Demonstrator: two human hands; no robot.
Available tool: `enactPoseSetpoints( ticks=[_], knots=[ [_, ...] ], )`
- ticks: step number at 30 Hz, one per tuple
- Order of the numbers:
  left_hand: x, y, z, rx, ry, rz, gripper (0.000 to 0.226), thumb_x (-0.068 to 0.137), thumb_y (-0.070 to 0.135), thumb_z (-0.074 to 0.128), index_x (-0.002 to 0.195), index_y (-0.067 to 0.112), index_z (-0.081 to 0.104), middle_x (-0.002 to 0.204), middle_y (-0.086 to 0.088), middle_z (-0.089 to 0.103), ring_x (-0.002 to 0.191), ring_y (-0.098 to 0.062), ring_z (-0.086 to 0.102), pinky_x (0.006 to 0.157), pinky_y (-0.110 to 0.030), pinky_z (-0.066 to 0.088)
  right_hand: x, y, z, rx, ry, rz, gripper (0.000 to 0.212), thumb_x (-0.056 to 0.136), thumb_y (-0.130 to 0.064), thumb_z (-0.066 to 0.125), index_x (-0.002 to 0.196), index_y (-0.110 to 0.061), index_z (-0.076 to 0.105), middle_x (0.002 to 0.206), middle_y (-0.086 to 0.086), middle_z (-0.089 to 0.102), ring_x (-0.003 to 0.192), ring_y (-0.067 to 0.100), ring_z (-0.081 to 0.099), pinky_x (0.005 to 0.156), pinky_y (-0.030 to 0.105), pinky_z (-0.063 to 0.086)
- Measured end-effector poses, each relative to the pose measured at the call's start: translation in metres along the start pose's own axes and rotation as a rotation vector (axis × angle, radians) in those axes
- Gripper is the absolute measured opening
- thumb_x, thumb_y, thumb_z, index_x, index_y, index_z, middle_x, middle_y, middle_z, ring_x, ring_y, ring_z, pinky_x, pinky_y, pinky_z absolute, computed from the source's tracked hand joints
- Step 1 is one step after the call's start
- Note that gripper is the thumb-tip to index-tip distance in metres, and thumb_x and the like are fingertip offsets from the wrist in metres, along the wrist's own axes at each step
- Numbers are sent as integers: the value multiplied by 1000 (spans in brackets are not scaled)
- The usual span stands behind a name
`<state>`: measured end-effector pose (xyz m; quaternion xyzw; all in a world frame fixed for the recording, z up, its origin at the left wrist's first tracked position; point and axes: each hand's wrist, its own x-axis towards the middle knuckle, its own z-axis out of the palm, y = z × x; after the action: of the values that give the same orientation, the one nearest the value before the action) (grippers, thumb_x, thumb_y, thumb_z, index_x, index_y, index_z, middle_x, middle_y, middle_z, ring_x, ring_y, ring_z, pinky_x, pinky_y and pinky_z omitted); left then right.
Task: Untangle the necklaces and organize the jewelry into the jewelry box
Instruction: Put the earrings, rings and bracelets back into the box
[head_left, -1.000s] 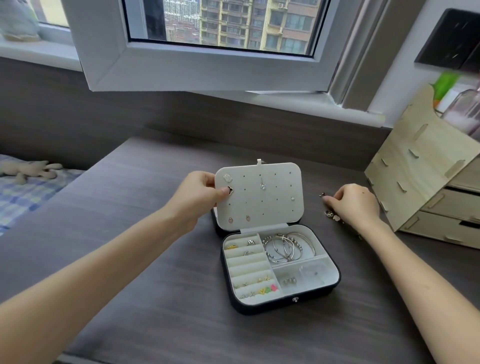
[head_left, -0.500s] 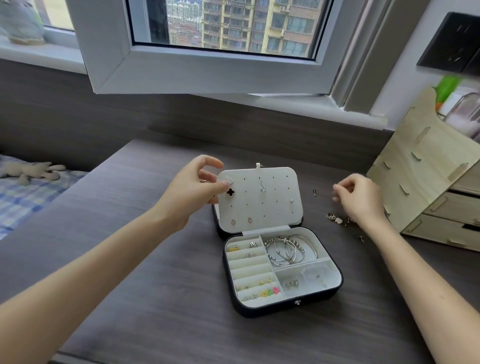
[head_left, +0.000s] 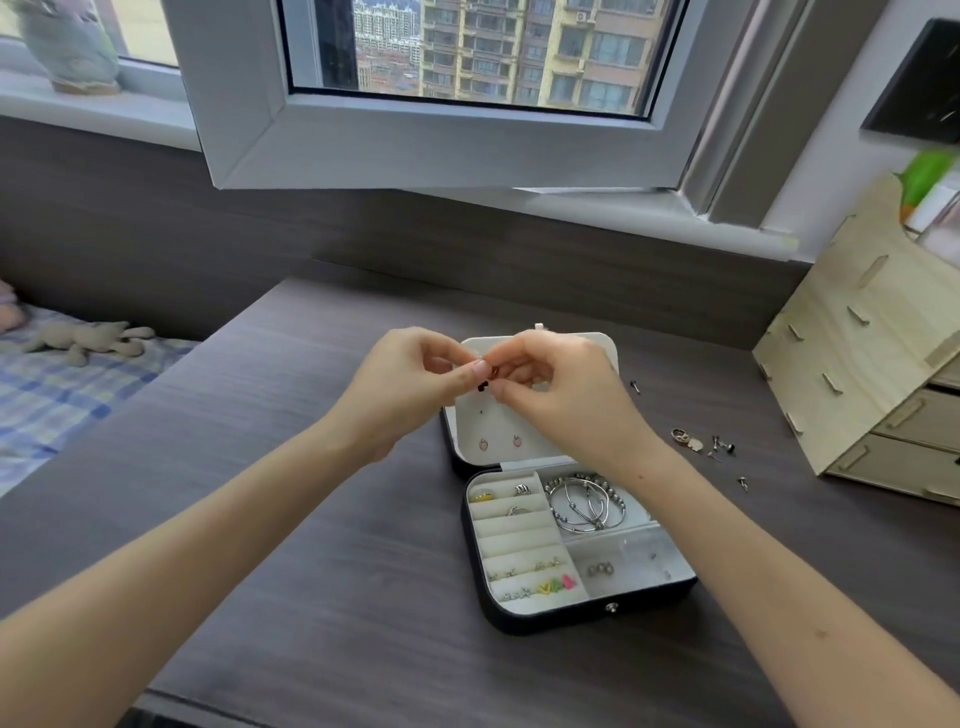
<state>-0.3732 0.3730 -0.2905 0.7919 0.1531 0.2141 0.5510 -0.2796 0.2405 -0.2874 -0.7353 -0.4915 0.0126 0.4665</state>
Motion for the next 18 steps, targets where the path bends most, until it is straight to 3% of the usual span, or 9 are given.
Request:
enactPoseSetpoints(
  ticks=[5,9,13,18],
  knots=[
    [0,3,0,61,-8,64,4,83,14,70,78,14,71,75,9,63,75,-5,59,76,-42,56,-1,2,-5,66,-18,-14,14,80,2,68,92,-7,67,78,6,68,66,14,66,68,26,55],
    [-2,8,-4,96,-125,97,9,85,18,67,77,15,71,66,14,59,68,-4,53,73,-36,52,-3,3,-11,121,-47,-43,8,81,-3,70,87,-5,66,75,11,68,62,18,65,67,32,55],
    [0,11,-8,86,-212,26,10,85,21,67,77,16,70,65,6,59,69,-6,54,76,-40,51,-4,3,-18,71,-95,-112,7,80,-11,71,81,-5,69,71,6,66,68,17,61,68,33,49],
    [5,15,-15,-6,-239,-33,8,86,15,64,81,12,70,83,-1,71,79,-6,64,75,-27,56,-5,7,-28,105,-185,-175,7,80,-9,67,80,-2,67,82,6,62,78,18,55,74,28,45]
  ],
)
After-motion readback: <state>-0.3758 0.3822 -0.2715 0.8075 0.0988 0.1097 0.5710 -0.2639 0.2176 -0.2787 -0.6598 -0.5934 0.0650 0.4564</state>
